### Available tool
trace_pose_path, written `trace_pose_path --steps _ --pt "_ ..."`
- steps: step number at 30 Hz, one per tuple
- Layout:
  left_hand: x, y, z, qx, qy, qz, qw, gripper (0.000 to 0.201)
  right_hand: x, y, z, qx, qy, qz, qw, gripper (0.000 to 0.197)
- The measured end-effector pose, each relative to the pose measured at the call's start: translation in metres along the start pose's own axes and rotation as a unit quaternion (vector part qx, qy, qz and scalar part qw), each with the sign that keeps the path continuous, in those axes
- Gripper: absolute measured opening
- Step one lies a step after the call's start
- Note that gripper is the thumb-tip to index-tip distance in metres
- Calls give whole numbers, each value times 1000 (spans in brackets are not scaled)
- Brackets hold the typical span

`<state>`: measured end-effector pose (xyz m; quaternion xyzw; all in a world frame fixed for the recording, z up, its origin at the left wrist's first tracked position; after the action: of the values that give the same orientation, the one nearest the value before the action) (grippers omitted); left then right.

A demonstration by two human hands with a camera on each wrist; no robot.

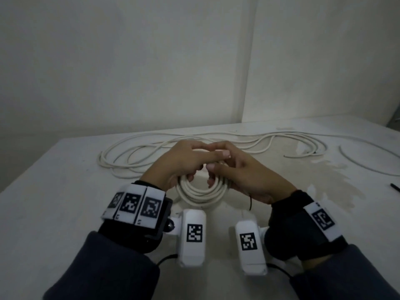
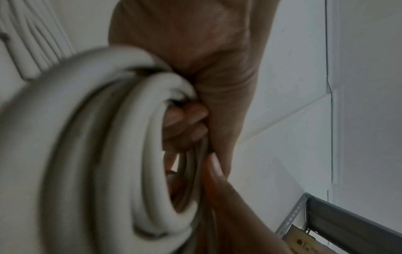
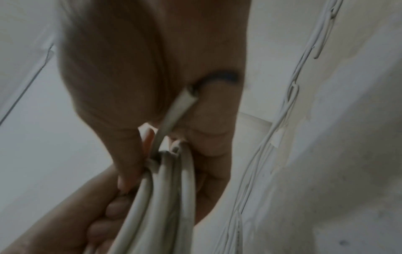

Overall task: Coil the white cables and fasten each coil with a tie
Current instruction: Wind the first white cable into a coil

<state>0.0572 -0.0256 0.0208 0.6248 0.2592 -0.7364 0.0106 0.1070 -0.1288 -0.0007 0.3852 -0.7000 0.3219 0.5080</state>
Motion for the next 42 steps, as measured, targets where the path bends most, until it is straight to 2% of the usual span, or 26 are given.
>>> trace_pose_path --steps 3,7,9,12,15,17,20,22,24,27,31,34,35,37,42 --pt "-1 -14 -2 -62 16 47 997 19 1 -15 -1 -88 -13 46 995 21" --pt "5 -33 -4 -125 13 106 986 28 8 -30 2 -174 -52 52 982 8" --pt "7 -35 -5 -126 6 122 984 28 13 -33 2 -204 -76 127 968 4" --pt "8 -28 -6 -109 0 135 985 28 22 -38 3 -261 -136 211 932 8" --pt "6 -20 -6 -86 1 133 987 28 29 -42 5 -305 -178 248 902 8" --pt "4 -17 -7 -81 3 127 989 27 30 -45 8 -329 -187 242 893 8" --pt "6 -21 -8 -95 -9 150 984 31 24 -45 6 -326 -152 181 915 12" --pt "11 -28 -9 -109 -23 193 975 29 16 -39 3 -294 -113 131 940 14" --pt "14 -34 -11 -119 -31 237 964 30 12 -31 0 -268 -95 109 953 13" --pt "16 -35 -12 -123 -37 278 952 33 11 -27 -1 -256 -91 95 958 14" --pt "15 -33 -11 -148 -24 296 943 27 7 -22 -4 -226 -74 33 971 27" --pt "15 -26 -10 -178 -15 320 930 31 5 -10 -3 -197 -64 -56 977 17" --pt "15 -22 -10 -178 -14 328 928 34 4 -7 -3 -196 -64 -72 976 22" --pt "14 -14 -10 -156 -13 337 928 38 4 -9 -1 -218 -79 -50 972 32" --pt "10 3 -13 -28 6 356 934 33 13 -23 3 -277 -146 74 947 21"
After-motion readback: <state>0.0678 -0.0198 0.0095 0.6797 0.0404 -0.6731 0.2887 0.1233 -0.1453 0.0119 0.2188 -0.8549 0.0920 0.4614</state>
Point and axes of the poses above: each hand's wrist, its own z-axis away from the middle knuckle, its own y-axis out of the palm, x = y × z, the point moved 6 cm from there along -z, towards the middle knuckle, and after that the axes turned 5 degrees about -y, right-handed, at the moved point
